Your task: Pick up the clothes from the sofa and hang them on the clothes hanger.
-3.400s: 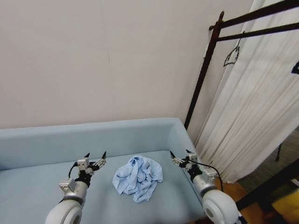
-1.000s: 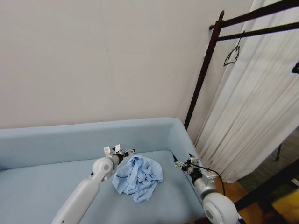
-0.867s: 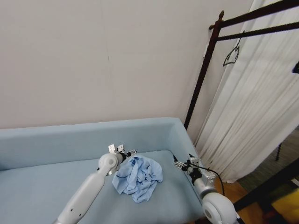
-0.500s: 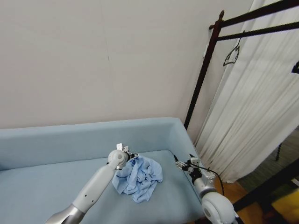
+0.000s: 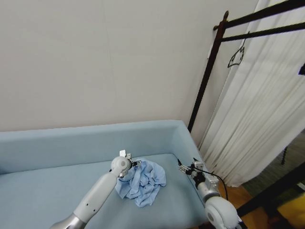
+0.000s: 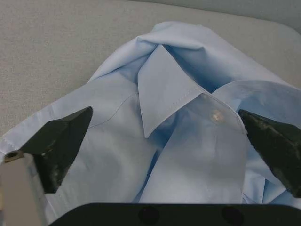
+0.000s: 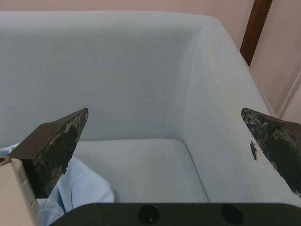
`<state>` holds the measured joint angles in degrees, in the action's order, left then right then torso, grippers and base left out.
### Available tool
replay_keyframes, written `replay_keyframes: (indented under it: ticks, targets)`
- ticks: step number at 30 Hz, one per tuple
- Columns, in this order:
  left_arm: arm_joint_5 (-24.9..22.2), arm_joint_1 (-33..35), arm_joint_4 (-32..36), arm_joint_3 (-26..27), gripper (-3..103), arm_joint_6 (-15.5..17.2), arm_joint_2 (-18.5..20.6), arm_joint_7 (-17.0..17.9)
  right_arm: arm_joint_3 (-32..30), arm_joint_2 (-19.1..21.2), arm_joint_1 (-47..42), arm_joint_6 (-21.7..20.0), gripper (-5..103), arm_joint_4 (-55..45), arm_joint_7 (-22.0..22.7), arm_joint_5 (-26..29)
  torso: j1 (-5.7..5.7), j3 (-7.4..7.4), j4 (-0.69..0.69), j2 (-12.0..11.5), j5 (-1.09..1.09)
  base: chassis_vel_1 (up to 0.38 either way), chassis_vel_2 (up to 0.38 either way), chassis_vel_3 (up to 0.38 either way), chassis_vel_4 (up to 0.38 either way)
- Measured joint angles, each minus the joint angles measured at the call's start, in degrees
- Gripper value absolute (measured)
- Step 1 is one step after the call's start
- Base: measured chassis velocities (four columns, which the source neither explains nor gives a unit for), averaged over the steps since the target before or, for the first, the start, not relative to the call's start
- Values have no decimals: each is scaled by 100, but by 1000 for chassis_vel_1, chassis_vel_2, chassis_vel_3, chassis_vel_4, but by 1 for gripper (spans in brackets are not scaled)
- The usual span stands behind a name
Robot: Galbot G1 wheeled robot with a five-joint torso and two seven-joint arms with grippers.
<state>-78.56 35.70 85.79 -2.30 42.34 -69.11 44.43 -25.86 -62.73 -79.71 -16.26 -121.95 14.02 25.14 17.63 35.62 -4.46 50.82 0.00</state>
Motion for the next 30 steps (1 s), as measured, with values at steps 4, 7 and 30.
replay_keyframes:
  ticks: [4,7,30]
  targets:
    - [96,3,-62,-26,85,0,-3,-107,-10,-3,4,0,100,11,3,1,0,0,0,0,0,0,0,0,0]
    - [139,-1,-122,-47,75,0,-13,-149,-17,-11,4,6,100,19,4,-2,0,0,0,0,0,0,0,0,0]
    - [683,210,-274,95,0,-111,35,-529,255,37,298,-136,100,122,63,448,0,0,0,0,0,0,0,0,0]
